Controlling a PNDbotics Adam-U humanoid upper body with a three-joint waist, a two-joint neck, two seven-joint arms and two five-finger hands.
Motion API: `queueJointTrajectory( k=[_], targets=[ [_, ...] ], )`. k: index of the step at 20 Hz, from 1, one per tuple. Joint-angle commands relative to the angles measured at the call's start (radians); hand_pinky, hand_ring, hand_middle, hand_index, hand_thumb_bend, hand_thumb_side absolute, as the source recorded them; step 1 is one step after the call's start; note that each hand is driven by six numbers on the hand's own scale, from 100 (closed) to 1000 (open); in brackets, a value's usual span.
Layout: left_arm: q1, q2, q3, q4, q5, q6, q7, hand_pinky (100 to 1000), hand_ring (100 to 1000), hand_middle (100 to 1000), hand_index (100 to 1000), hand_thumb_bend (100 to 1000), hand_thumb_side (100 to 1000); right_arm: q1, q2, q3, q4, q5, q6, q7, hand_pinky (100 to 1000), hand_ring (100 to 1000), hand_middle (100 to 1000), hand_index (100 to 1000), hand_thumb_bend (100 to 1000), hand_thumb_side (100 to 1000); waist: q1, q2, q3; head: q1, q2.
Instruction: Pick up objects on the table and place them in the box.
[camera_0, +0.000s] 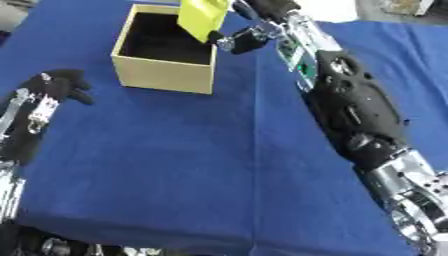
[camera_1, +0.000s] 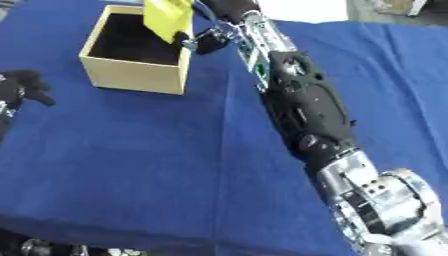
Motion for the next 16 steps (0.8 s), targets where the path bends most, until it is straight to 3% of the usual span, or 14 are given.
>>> queueJointTrajectory(
  k=[1,2,5,9,12,16],
  targets=[
    [-0.014,0.005,-0.003,-0.013,0.008,-0.001,-0.008,1000,597,626,780,287,702,-0.018,0.021,0.005,-0.017,0.032,-0.016,0.007,655,712,505,615,440,100,0.011,-0.014,0.005,-0.009,0.005],
    [-0.015,0.004,-0.004,-0.013,0.008,0.0,-0.009,1000,597,626,780,286,703,-0.016,0.026,0.006,-0.014,0.04,-0.021,0.009,659,720,527,636,456,104,0.011,-0.013,0.006,-0.01,0.005],
    [-0.016,0.002,-0.004,-0.013,0.009,0.0,-0.01,1000,596,626,780,285,704,-0.011,0.033,0.008,-0.009,0.062,-0.035,0.015,692,762,692,787,607,250,0.011,-0.011,0.008,-0.009,0.005],
    [-0.016,0.002,-0.002,-0.012,0.007,0.002,-0.01,1000,596,627,780,286,705,-0.01,0.028,0.002,-0.013,0.07,-0.042,0.013,724,802,814,890,679,207,0.009,-0.01,0.003,-0.006,0.004],
    [-0.018,0.003,-0.001,-0.012,0.007,0.003,-0.009,1000,596,627,780,285,704,-0.013,0.017,-0.002,-0.026,0.044,-0.027,-0.009,725,802,820,900,685,173,0.007,-0.011,-0.003,-0.002,0.002],
    [-0.013,0.005,0.006,-0.011,0.007,0.004,-0.003,1000,596,627,780,284,704,-0.013,-0.01,-0.006,-0.045,-0.039,-0.012,-0.022,708,770,747,832,629,114,0.005,-0.015,-0.017,0.008,0.004]
  ],
)
